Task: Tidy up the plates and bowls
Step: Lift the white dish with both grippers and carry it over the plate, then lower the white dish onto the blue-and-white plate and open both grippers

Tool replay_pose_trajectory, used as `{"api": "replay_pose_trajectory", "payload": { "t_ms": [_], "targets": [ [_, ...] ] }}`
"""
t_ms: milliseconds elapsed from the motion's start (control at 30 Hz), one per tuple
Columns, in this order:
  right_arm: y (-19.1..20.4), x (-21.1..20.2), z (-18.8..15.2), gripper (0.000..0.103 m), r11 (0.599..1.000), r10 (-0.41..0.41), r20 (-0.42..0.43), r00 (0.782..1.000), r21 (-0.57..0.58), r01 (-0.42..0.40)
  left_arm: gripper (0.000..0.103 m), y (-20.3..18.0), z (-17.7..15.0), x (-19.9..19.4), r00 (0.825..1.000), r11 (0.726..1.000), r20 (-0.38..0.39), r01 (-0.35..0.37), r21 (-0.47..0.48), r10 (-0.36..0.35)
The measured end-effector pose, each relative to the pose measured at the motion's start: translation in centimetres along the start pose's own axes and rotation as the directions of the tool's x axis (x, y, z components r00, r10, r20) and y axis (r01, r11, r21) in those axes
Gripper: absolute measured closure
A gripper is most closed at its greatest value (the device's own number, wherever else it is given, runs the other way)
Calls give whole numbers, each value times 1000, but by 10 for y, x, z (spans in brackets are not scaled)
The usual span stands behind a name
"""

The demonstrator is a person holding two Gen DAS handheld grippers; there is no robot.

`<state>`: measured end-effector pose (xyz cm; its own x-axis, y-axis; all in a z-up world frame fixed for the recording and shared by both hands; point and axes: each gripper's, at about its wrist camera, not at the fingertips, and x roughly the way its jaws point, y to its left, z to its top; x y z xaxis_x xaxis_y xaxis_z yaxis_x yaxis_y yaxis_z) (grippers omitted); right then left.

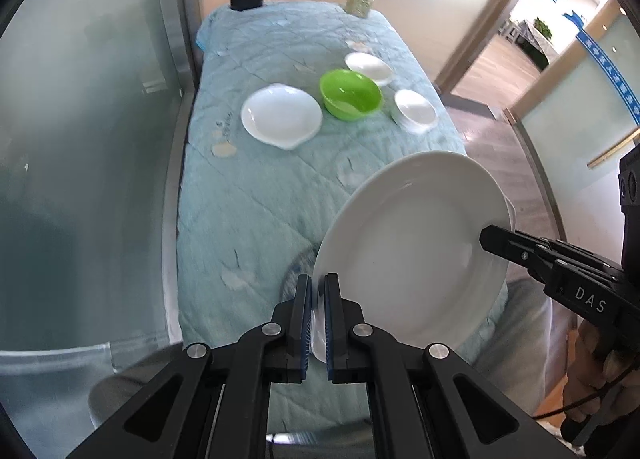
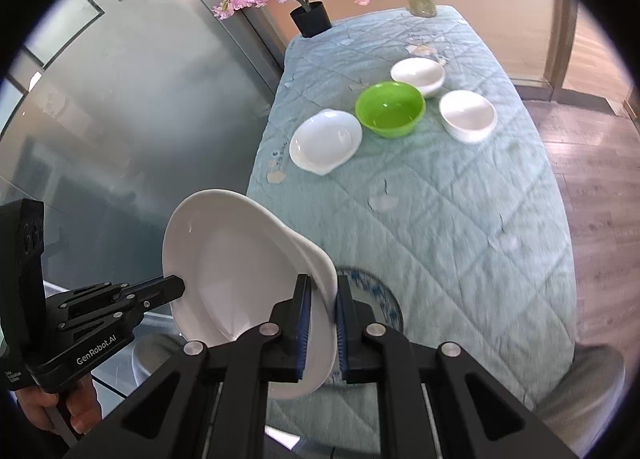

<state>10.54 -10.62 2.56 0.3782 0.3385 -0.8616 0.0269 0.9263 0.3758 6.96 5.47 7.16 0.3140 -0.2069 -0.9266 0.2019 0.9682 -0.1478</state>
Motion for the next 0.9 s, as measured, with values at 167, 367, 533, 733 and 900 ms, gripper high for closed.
{"api": "replay_pose_trajectory", "payload": {
  "t_ms": [167,367,533,733,900],
  "targets": [
    [-15,-6,-29,92,999,-4,-19,1000,37,5,101,-16,-30,8,999,1000,-44,9,11,-8],
    [-36,19,-58,92,996,-16,-83,996,86,23,101,-15,-53,52,992,1000,-121,20,-1,-20],
    [-50,53,-73,91,990,-26,-129,991,136,44,102,-3,-52,94,983,1000,-181,13,-2,-13],
    [-57,91,-73,91,983,-51,-153,987,166,76,102,14,-41,139,975,1000,-223,-3,-13,0],
    [-60,130,-70,91,980,-70,-198,978,167,104,102,32,-28,174,966,999,-258,-10,-36,0]
  ]
}}
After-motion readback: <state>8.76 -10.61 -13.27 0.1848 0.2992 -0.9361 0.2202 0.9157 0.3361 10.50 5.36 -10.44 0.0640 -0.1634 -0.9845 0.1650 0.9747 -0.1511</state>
